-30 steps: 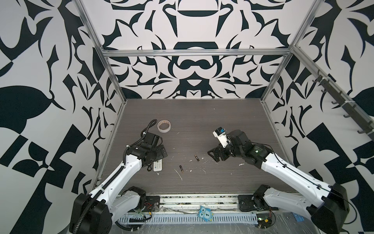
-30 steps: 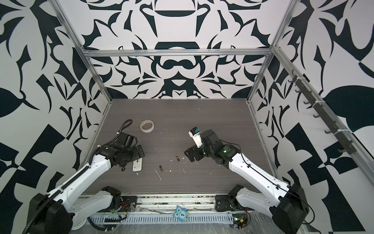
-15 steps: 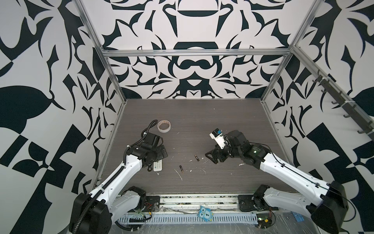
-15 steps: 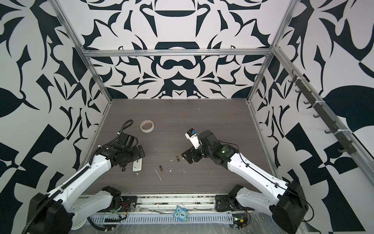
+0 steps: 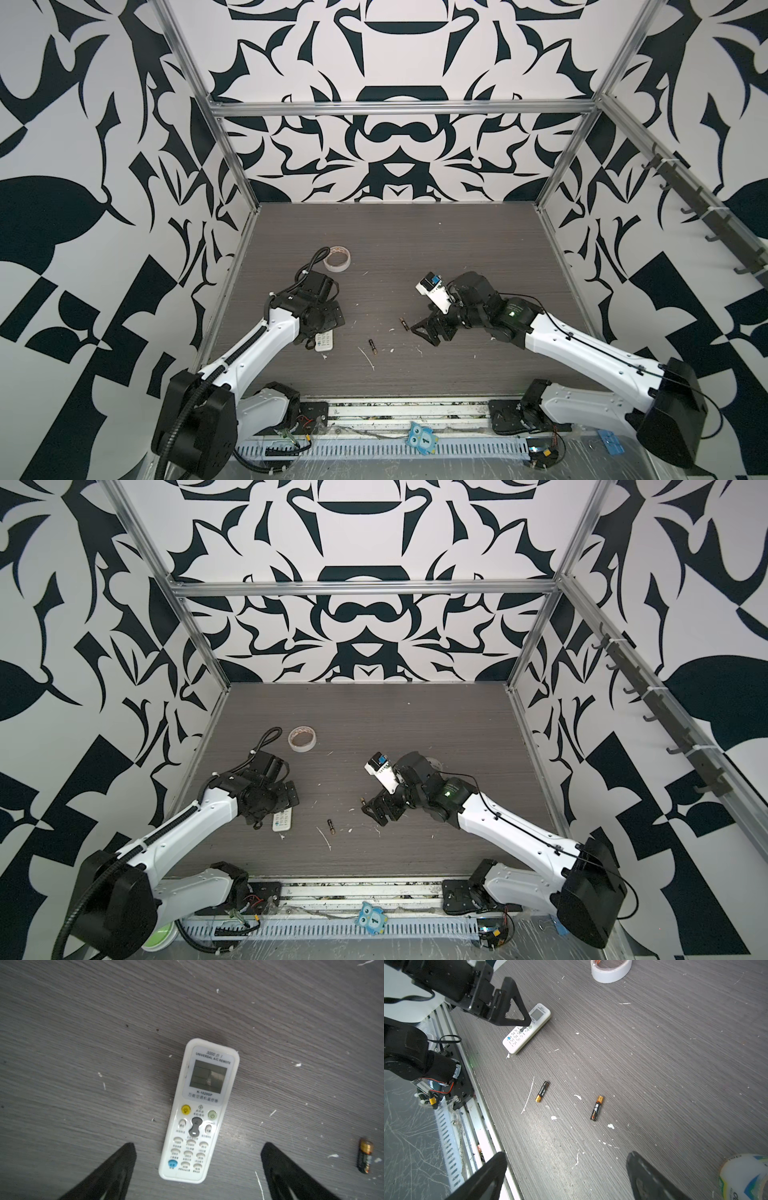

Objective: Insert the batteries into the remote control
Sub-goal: 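Lower the left gripper and grasp the white remote by its top end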

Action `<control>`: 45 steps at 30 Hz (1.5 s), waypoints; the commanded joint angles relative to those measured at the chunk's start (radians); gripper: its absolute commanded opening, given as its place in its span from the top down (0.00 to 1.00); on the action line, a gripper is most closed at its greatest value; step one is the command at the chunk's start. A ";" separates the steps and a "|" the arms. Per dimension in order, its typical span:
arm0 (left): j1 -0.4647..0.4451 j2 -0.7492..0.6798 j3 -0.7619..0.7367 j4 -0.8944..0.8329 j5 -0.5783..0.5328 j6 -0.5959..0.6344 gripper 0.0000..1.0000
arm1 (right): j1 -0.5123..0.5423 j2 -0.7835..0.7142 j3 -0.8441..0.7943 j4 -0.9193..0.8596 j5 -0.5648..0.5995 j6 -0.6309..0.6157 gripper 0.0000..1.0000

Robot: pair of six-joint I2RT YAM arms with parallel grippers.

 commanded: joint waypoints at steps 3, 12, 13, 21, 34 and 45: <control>-0.002 0.076 0.066 -0.019 -0.037 0.028 0.05 | 0.004 -0.003 -0.005 0.029 -0.018 -0.022 0.06; -0.001 0.251 0.151 -0.004 -0.060 0.071 0.09 | 0.004 0.006 0.003 0.028 -0.015 -0.027 0.05; 0.000 0.262 0.157 -0.004 -0.058 0.074 0.10 | 0.004 0.006 0.003 0.027 -0.016 -0.028 0.05; 0.022 0.322 0.186 0.019 -0.031 0.096 0.14 | 0.004 0.020 0.009 0.029 -0.020 -0.032 0.05; 0.071 0.358 0.172 0.048 -0.010 0.129 0.25 | 0.004 0.032 0.023 0.037 -0.033 -0.036 0.05; 0.073 0.391 0.158 0.078 0.004 0.130 0.35 | 0.003 0.025 0.011 0.035 -0.025 -0.030 0.05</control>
